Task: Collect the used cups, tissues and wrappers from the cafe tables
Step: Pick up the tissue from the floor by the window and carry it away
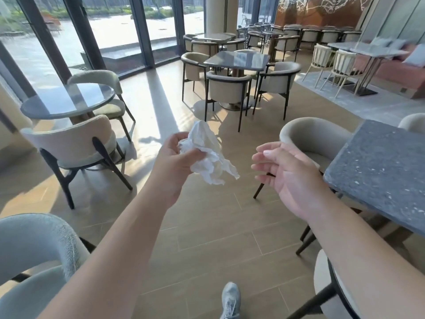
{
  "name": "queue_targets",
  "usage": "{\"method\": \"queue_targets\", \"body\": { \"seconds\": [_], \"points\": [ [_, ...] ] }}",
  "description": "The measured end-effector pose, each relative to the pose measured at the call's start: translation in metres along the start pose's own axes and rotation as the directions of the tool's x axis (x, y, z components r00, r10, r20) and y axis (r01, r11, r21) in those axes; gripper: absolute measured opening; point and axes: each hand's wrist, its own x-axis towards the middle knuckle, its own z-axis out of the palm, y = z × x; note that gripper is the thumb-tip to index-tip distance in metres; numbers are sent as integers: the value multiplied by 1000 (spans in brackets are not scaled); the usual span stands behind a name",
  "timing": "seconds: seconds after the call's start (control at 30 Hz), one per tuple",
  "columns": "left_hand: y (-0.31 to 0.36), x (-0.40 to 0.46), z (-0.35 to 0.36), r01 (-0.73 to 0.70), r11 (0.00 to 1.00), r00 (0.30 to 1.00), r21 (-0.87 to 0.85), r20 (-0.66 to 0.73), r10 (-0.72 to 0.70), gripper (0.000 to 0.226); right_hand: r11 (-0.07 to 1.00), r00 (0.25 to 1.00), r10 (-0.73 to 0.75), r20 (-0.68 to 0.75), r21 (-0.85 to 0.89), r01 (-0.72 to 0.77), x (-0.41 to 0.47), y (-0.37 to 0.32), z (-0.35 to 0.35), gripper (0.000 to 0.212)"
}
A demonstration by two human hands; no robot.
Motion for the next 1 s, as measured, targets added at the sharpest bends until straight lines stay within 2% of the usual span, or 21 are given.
{"method": "queue_targets", "body": {
  "seconds": [0.2,0.3,0.4,0.53,0.67,0.83,1.0],
  "points": [
    [-26,101,-8,27,999,999,24,-30,-26,46,998,999,38,-26,44,-37,106,26,-1,19],
    [-27,164,-14,39,999,997,34,-60,-37,47,997,999,40,-31,71,-37,172,31,0,11],
    [-23,230,-13,51,998,994,35,-94,-47,48,995,997,48,-52,87,-44,238,27,-1,14],
    [-16,307,-10,27,999,997,33,-72,-24,53,994,998,38,-53,105,-32,314,15,-4,14],
    [-17,361,-8,-5,1000,999,26,-32,6,45,994,999,-2,-36,105,6,369,7,-2,12],
    [-23,433,-15,-13,1000,1000,-2,-16,13,44,997,1000,14,-15,80,-13,428,13,-3,17],
    [-49,514,-25,49,998,998,-28,29,-48,44,998,997,29,-70,60,-25,503,34,0,11]
  ]
}}
